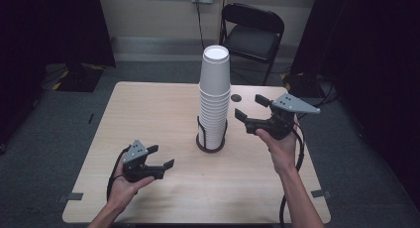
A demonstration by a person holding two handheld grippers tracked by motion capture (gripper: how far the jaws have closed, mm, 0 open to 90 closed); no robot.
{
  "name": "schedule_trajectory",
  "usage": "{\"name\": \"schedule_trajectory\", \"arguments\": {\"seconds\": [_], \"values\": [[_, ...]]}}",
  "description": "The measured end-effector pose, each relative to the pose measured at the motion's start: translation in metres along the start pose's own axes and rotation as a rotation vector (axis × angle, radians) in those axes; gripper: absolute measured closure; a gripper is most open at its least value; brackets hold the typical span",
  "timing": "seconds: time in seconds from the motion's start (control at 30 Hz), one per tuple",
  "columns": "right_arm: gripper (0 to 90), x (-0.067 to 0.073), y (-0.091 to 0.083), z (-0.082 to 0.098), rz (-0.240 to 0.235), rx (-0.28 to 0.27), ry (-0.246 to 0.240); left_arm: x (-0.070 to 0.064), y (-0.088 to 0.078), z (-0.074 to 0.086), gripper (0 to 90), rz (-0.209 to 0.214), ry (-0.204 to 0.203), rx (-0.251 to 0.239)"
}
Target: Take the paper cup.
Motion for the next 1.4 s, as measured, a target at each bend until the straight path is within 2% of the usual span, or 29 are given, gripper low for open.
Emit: {"name": "schedule_trajectory", "arguments": {"seconds": [0.23,0.33,0.37,0.67,0.8,0.9,1.03,1.07,1.2,1.4], "values": [[13.7,-0.004,0.004,-0.021,-0.002,-0.024,0.001,-0.001,0.000,0.000,16.9,0.004,0.000,0.002],[13.8,0.003,0.007,-0.026,-0.040,-0.037,0.025,-0.001,0.000,0.000,16.5,-0.002,0.007,0.001],[13.8,0.006,0.009,-0.031,-0.031,-0.040,0.000,-0.001,0.000,0.000,16.4,-0.002,0.004,0.002],[13.4,0.003,0.020,-0.049,-0.031,-0.053,-0.013,0.001,0.000,0.000,16.3,-0.006,0.007,0.002],[13.4,0.000,0.027,-0.059,-0.032,-0.078,-0.009,0.001,0.000,0.001,16.3,-0.004,0.004,0.003],[13.4,0.000,0.034,-0.065,-0.039,-0.068,-0.014,0.001,0.001,0.001,16.3,-0.002,0.009,0.006],[13.3,0.001,0.045,-0.068,-0.047,-0.058,-0.021,-0.001,0.001,0.001,16.5,0.007,0.017,0.015],[13.2,0.002,0.052,-0.069,-0.054,-0.055,-0.008,-0.002,0.001,0.002,16.9,0.011,0.016,0.018],[13.2,0.001,0.060,-0.067,-0.056,-0.048,-0.006,-0.002,0.002,0.002,16.9,0.012,0.015,0.019],[13.2,0.000,0.076,-0.066,-0.074,-0.033,0.010,0.000,0.002,0.002,16.9,0.000,0.017,0.017]]}}
Point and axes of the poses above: each handheld gripper's, and its own axes: y roughly forward along the jaws, z roughly out of its underside, x roughly to its left, the point moved 8 cm from there along y, roughly forward along the jaws, and after that the axes turned 8 degrees about -y, right-handed, at the moved point
